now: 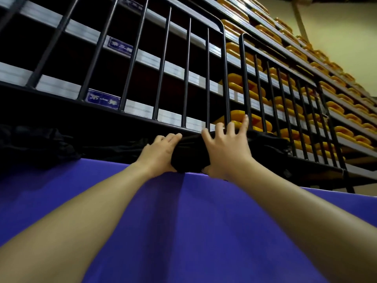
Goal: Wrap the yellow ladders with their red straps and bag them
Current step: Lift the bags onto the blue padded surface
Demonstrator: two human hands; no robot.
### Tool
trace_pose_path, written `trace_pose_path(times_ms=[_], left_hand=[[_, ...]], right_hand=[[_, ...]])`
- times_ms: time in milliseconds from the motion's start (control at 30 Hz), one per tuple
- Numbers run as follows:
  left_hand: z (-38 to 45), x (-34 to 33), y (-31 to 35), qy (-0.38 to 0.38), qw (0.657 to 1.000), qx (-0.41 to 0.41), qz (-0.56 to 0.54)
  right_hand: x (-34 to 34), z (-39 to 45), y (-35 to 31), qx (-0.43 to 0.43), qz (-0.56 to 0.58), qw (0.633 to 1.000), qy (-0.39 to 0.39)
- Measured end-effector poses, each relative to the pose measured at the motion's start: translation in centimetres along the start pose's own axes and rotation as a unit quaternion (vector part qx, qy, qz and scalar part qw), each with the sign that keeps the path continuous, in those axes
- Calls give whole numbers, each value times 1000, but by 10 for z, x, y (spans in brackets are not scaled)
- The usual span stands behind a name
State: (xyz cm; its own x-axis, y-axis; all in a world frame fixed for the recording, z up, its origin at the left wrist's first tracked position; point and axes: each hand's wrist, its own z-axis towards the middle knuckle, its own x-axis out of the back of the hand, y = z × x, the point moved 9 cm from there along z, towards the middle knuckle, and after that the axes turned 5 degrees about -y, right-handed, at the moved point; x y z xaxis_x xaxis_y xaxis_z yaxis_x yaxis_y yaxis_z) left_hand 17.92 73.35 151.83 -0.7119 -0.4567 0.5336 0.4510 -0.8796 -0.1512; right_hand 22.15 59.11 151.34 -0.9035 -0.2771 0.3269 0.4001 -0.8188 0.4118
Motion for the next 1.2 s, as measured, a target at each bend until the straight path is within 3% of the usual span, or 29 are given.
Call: trace_pose_path(times_ms=[167,233,300,400,533,600,767,900,1000,1067,1133,1200], left_hand=[[3,-13,-11,-46,999,-19,-15],[8,-3,-2,-121,989,-60,-61],[11,14,13,-171,980,-98,-8],[10,25,39,-132,981,-127,70],[1,14,48,20,996,-86,-29],[-4,13,45,54,994,-71,-67],[-2,12,42,26,996,-49,-63],[-4,18,36,-17,991,-67,-118],[-12,22,34,-24,996,-64,-48],[-23,35,40,57,992,-98,57],[-42,45,46,143,965,-160,150],[-57,50,38,194,951,-166,175]], right_hand=[[-15,1,-5,-13,83,996,-23],[-19,4,-5,-26,109,993,-37],[-20,9,-7,-31,120,991,-49],[-5,14,-10,-35,125,991,-25],[8,12,-12,-36,127,991,-11],[7,6,-10,-26,131,991,-9],[13,-7,9,-8,226,973,36],[11,-11,19,22,411,907,89],[5,-17,15,47,492,857,145],[5,-22,10,20,500,839,211],[10,-24,4,-19,503,822,268],[16,-22,-3,-43,503,813,291]])
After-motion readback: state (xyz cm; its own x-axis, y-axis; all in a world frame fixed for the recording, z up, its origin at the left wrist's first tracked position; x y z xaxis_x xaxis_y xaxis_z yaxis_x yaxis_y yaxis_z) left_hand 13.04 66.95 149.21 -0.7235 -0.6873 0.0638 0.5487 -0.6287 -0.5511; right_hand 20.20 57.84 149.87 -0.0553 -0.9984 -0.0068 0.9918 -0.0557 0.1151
